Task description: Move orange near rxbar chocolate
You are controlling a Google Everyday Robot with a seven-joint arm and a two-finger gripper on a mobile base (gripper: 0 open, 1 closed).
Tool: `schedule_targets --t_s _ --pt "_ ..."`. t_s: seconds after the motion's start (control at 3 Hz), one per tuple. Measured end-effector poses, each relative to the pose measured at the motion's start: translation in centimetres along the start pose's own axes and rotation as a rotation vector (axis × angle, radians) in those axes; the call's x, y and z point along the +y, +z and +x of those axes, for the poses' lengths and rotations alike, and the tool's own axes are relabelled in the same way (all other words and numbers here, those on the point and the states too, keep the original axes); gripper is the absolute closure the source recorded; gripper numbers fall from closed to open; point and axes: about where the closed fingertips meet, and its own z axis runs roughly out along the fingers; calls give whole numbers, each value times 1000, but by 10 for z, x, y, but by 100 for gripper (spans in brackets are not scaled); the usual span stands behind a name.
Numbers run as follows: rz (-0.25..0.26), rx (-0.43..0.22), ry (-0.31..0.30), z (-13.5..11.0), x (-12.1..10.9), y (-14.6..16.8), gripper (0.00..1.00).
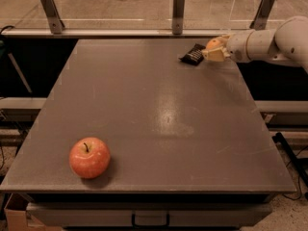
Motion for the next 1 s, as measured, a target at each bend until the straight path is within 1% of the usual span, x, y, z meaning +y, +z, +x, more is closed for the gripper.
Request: schedule_targets --t_s 0.33,0.67,1.0 --pt "-10 -8 18 8 6 3 35" --pt "-38 -14 33 12 17 13 12" --pt "-55 -16 38 13 24 19 0"
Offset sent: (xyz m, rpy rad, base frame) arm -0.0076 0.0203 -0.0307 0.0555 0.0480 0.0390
